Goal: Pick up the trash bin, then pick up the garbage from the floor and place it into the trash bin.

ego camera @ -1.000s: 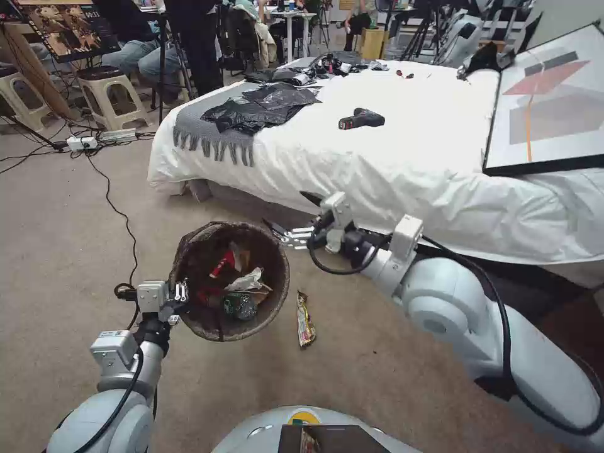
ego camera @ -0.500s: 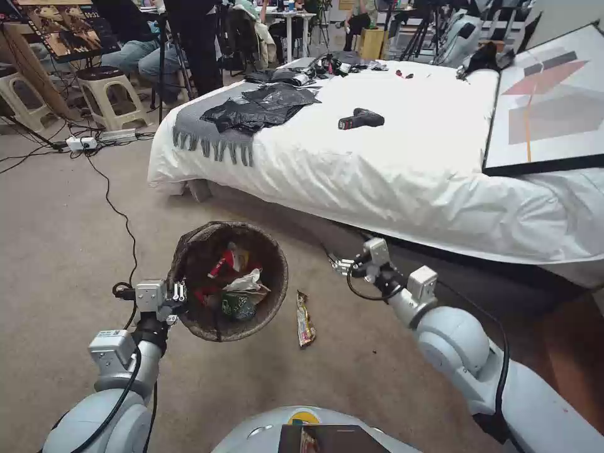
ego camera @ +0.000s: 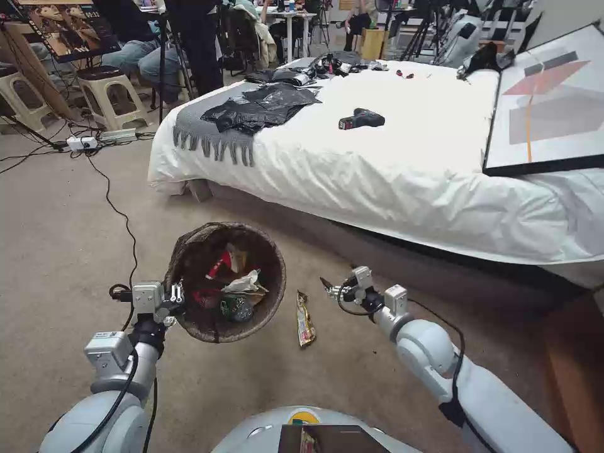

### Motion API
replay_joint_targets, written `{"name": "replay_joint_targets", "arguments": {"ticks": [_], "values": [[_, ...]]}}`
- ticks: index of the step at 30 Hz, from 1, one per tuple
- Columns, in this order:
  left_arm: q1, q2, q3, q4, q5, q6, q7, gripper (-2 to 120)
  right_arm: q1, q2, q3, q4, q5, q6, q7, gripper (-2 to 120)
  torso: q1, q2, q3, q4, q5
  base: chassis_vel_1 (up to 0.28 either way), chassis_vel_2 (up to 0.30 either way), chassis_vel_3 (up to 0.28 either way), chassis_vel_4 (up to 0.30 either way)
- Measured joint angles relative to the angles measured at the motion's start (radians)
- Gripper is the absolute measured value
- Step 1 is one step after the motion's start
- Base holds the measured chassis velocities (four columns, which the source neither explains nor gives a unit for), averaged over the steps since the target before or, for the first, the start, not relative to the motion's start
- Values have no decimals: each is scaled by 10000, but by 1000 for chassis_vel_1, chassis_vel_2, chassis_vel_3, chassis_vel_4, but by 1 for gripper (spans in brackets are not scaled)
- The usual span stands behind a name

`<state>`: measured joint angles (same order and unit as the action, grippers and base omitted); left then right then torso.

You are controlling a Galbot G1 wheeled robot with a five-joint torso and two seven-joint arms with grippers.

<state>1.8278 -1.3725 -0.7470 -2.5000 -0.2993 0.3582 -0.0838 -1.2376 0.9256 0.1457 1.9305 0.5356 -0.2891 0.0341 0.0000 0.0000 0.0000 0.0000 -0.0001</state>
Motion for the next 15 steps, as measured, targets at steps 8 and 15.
{"name": "replay_joint_targets", "arguments": {"ticks": [8,15], "values": [[-12,-29,76,0,26,0,0,3,663,225,-652,-1038,13,-282,-80,100,0,0,0,0,-1,0,0,0,0],[-9,-35,86,0,51,0,-2,3,1079,484,-964,-2073,-33,-441,-195,100,0,0,0,0,0,0,0,0,0]]}}
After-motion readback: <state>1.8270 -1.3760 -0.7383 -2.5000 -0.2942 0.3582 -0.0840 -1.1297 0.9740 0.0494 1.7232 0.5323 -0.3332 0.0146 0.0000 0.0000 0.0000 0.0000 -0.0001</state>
